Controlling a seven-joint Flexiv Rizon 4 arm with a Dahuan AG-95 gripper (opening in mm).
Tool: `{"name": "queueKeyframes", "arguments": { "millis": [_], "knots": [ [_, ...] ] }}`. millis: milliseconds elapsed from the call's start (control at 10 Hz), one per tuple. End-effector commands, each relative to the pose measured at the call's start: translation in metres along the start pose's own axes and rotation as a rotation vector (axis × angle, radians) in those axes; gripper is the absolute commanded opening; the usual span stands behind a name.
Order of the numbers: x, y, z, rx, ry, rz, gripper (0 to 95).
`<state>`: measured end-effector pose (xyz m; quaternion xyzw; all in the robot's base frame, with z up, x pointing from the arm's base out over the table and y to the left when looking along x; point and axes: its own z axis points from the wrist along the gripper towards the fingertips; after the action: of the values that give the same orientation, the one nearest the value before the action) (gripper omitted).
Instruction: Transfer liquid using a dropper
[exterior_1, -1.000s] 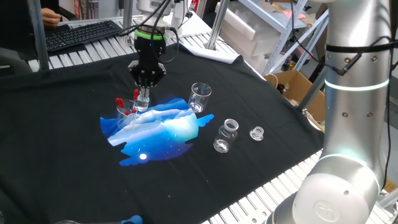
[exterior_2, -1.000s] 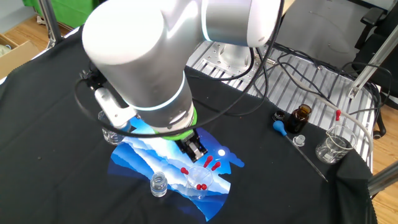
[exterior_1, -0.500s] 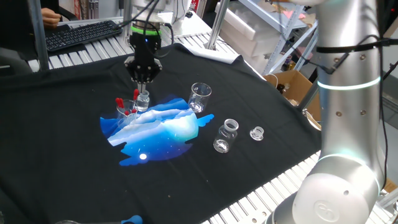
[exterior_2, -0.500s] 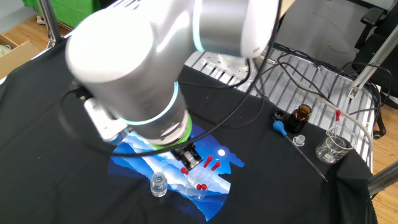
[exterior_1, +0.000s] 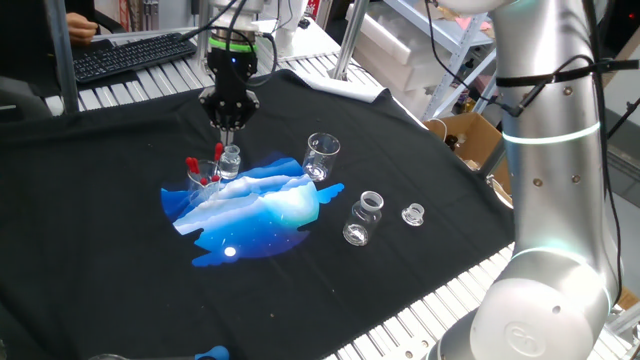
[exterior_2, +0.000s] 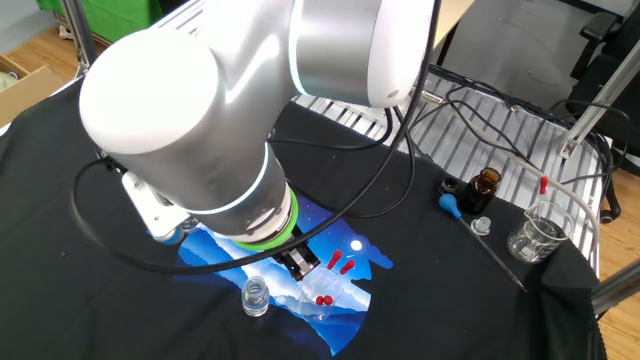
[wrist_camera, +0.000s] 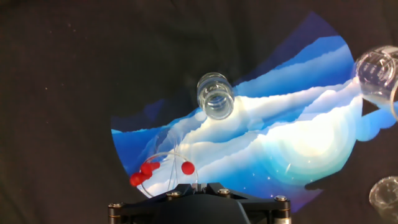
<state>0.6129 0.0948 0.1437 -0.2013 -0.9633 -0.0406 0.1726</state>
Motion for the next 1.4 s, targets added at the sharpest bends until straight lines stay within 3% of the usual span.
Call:
{"name": "queueKeyframes", "arguments": {
  "millis": [100, 300, 600, 1000, 1400],
  "knots": [
    [-0.0009, 0.0004, -0.0009, 0.001, 0.005, 0.002, 0.0],
    [-0.0009, 0.0004, -0.0009, 0.001, 0.008, 0.006, 0.0],
    [-0.0009, 0.0004, -0.0009, 0.018, 0.042, -0.007, 0.0],
    [-0.0009, 0.0004, -0.0009, 0.042, 0.044, 0.009, 0.0],
    [-0.0009, 0.0004, -0.0009, 0.035, 0.050, -0.011, 0.0]
  ]
}}
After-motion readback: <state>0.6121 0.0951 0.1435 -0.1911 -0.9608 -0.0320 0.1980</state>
